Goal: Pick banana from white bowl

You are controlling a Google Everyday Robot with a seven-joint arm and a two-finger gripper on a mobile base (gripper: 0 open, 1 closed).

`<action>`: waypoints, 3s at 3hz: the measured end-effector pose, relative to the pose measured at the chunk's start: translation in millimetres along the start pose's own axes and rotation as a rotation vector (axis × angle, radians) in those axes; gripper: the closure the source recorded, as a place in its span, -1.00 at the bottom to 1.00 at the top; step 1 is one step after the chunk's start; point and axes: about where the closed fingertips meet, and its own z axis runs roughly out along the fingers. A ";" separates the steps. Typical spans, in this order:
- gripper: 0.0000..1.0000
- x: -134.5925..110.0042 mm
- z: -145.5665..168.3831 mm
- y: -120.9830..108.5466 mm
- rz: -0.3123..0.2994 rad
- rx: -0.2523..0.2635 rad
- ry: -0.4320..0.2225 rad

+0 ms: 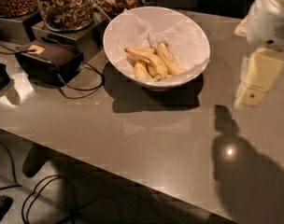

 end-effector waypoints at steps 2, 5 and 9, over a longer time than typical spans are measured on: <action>-1.00 -30.4 4.9 -21.1 -0.003 0.001 0.026; -1.00 -108.8 25.4 -50.2 -0.051 -0.038 0.006; -1.00 -202.7 25.8 -97.7 -0.011 -0.091 -0.187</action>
Offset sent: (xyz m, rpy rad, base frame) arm 0.0196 0.0165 0.0031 -0.0314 0.0273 -0.0083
